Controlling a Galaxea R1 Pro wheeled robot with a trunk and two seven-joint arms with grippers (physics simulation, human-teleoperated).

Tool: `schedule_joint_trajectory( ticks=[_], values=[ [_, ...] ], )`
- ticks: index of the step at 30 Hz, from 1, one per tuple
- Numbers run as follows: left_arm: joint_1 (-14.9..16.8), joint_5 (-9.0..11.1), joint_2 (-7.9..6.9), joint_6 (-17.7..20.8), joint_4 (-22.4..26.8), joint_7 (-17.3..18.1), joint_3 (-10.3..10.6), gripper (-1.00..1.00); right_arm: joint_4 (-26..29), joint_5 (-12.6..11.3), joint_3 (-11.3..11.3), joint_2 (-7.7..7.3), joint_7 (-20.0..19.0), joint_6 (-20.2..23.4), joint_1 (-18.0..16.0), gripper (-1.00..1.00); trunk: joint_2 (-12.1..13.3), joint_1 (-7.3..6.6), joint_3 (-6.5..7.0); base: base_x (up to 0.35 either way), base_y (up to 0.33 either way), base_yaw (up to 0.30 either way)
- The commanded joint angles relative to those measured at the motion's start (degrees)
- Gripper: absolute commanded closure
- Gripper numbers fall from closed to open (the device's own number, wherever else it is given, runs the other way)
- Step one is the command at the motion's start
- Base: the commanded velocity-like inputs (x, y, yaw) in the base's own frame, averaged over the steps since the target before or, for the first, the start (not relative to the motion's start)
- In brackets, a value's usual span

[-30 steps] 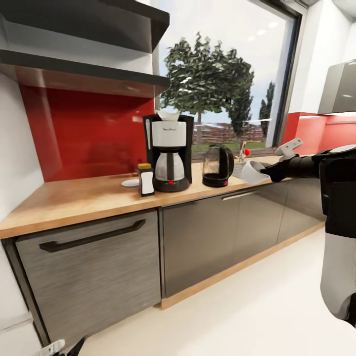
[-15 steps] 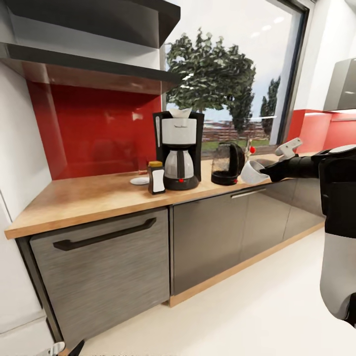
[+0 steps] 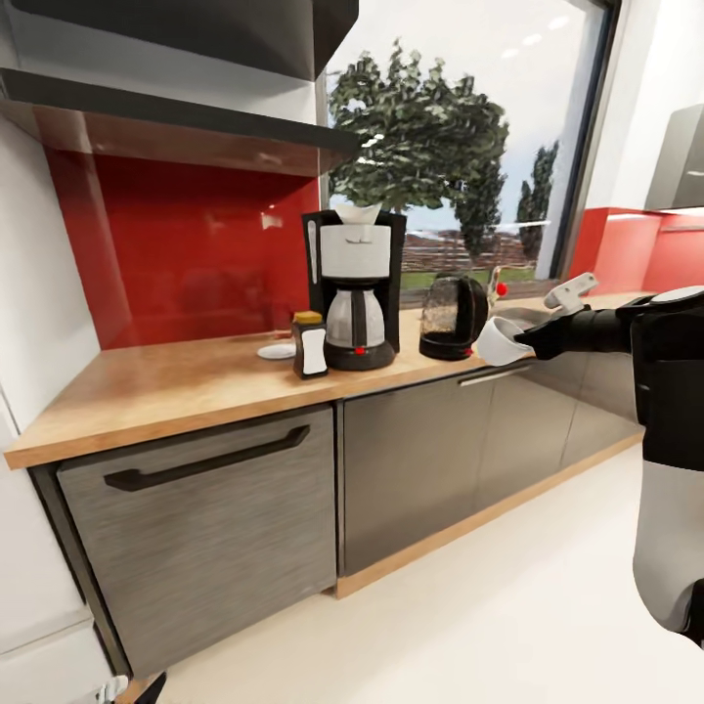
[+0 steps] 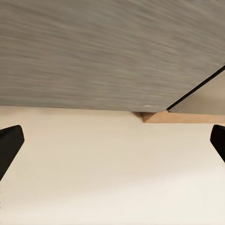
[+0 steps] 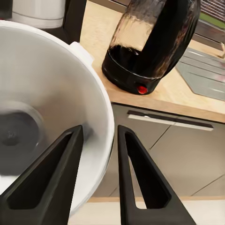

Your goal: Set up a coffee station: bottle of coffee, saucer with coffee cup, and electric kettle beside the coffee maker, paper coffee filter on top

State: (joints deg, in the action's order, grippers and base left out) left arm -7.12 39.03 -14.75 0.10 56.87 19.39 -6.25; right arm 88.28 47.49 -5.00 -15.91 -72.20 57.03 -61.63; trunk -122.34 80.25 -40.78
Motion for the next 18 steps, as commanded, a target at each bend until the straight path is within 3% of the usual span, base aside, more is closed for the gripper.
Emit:
schedule_joint_trajectory(
  ticks=[1, 12, 18],
  values=[
    [0.0, 0.43, -0.01, 0.02, 0.0, 0.21, 0.01, -1.0, 0.05, 0.5, -0.03, 0.0, -0.66, 0.42, -0.07, 1.0, -0.03, -0.01, -0.14, -0.049, 0.172, 0.0],
    [0.0, 0.43, -0.01, 0.03, -0.02, 0.21, 0.01, -1.0, 0.05, 0.48, -0.1, 0.0, -2.62, 0.44, -0.07, 1.0, -0.03, -0.01, -0.35, -0.093, 0.268, -0.002],
    [0.0, 0.43, -0.01, 0.0, -0.01, 0.21, 0.01, -1.0, 0.05, 0.5, -0.1, 0.0, -2.84, 0.42, -0.07, 1.0, -0.03, -0.01, -0.21, -0.104, 0.293, -0.152]
  ],
)
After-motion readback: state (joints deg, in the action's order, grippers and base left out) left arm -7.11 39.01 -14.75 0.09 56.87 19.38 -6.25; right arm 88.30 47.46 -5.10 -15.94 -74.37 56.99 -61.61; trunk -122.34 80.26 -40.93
